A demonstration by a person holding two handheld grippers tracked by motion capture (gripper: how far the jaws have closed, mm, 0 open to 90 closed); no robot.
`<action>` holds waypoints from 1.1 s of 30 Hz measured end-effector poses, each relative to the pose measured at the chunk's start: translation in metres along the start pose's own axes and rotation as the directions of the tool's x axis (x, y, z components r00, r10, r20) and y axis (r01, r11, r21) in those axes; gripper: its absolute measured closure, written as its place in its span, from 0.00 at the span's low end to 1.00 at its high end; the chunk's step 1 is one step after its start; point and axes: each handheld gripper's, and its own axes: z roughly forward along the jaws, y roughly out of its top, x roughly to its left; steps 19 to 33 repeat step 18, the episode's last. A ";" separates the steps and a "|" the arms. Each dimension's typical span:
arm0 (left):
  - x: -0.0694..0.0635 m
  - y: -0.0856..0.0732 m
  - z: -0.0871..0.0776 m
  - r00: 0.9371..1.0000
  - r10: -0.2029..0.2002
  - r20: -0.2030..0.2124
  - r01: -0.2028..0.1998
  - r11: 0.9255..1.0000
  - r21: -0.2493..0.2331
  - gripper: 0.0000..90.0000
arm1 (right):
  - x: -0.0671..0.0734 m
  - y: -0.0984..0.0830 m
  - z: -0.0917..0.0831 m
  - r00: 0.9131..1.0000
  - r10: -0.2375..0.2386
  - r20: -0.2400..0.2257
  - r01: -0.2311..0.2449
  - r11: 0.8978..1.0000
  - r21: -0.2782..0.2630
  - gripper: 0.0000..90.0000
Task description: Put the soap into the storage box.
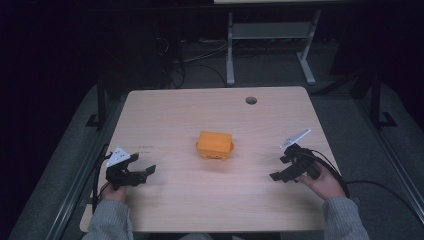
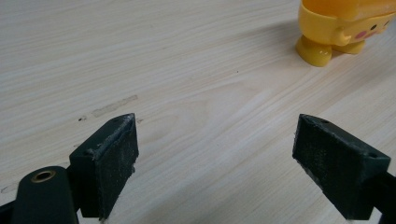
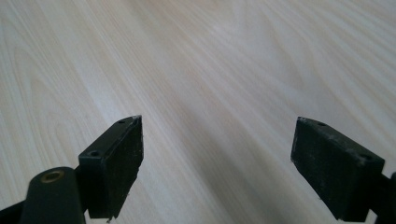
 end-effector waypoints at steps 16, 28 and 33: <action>-0.002 0.000 0.003 1.000 -0.002 0.000 0.002 1.000 -0.008 0.15 | 0.021 -0.045 -0.004 0.995 0.080 0.051 -0.076 0.993 -0.086 0.18; -0.002 0.000 0.002 1.000 -0.002 -0.003 0.002 1.000 -0.012 0.15 | 0.028 -0.055 -0.004 0.993 0.101 0.055 -0.094 0.989 -0.118 0.17; -0.002 0.000 0.002 1.000 -0.002 -0.003 0.002 1.000 -0.012 0.15 | 0.028 -0.055 -0.004 0.993 0.101 0.055 -0.094 0.989 -0.118 0.17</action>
